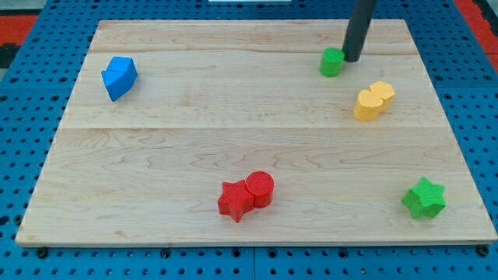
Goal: Move the green circle to the left of the heart
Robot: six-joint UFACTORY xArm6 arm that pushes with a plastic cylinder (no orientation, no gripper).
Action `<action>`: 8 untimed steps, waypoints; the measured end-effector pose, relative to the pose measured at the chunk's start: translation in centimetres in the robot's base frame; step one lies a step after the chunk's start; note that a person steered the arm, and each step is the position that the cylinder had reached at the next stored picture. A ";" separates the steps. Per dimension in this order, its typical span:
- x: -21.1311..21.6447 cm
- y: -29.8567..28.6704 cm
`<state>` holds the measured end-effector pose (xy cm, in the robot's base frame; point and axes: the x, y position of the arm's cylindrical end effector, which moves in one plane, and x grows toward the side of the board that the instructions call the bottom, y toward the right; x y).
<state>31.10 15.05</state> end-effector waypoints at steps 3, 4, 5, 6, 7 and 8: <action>0.6 -4.9; 1.9 -10.5; 3.5 -12.4; 1.1 -12.7; -0.4 -18.2; 2.3 -18.8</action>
<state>33.40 -3.78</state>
